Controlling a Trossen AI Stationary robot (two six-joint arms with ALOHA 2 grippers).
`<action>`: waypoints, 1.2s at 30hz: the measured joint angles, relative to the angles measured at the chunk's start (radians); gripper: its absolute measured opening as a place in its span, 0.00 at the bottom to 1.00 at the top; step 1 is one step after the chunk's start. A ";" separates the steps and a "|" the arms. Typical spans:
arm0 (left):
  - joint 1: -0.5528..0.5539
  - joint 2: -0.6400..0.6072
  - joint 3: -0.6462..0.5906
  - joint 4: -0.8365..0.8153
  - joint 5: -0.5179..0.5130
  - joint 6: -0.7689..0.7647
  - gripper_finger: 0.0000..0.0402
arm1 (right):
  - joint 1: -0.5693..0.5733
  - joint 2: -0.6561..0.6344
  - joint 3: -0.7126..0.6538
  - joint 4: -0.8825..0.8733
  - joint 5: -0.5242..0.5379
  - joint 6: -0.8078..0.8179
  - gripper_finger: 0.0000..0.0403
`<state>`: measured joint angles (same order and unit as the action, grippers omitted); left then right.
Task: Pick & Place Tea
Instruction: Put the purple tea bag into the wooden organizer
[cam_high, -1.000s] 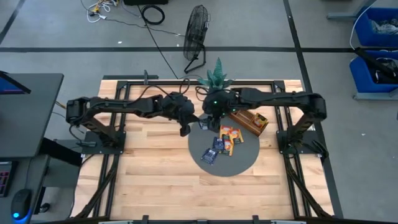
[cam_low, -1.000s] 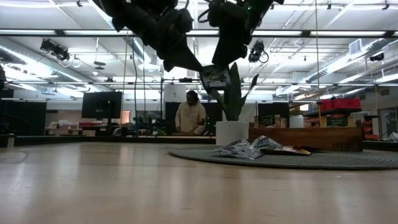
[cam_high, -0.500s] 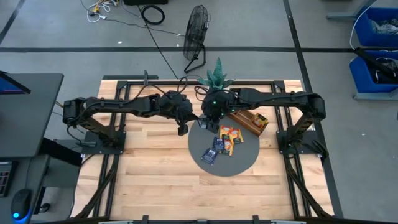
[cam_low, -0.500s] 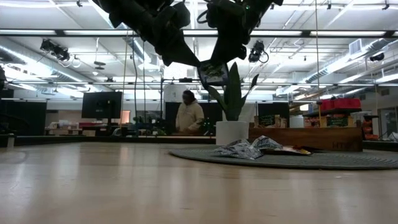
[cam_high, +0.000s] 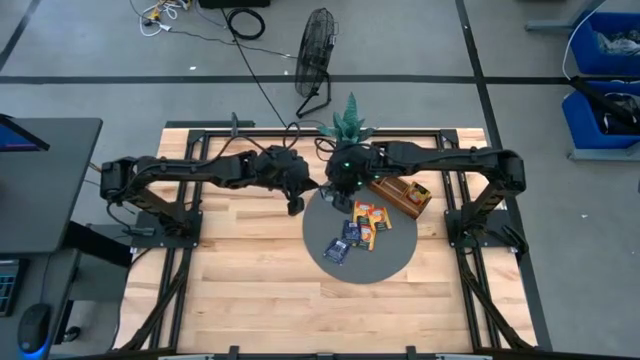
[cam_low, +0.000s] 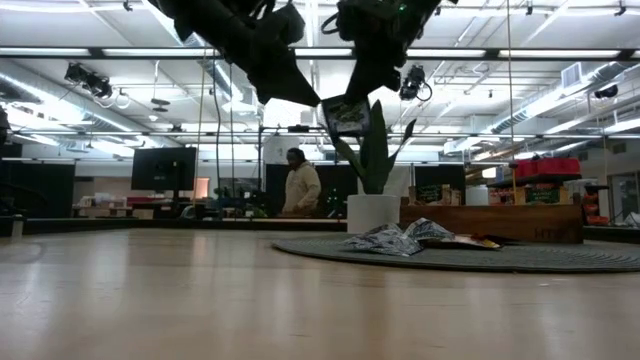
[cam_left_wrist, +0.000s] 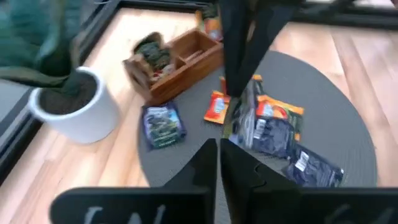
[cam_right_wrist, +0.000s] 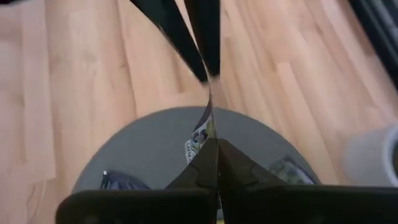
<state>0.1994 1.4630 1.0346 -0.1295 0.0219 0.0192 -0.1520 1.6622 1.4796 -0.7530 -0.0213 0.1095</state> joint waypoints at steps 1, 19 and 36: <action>0.000 -0.010 0.000 0.002 -0.012 -0.006 0.08 | 0.000 -0.014 0.000 -0.015 0.017 0.014 0.00; 0.005 -0.189 0.001 0.010 -0.247 -0.092 0.25 | 0.000 -0.488 -0.309 -0.124 0.302 0.204 0.00; 0.003 -0.191 0.001 0.059 -0.247 -0.198 0.25 | -0.149 -0.616 -0.780 0.104 0.259 0.200 0.00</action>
<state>0.2026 1.2724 1.0351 -0.0708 -0.2249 -0.1792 -0.3014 1.0457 0.6993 -0.6493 0.2380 0.3095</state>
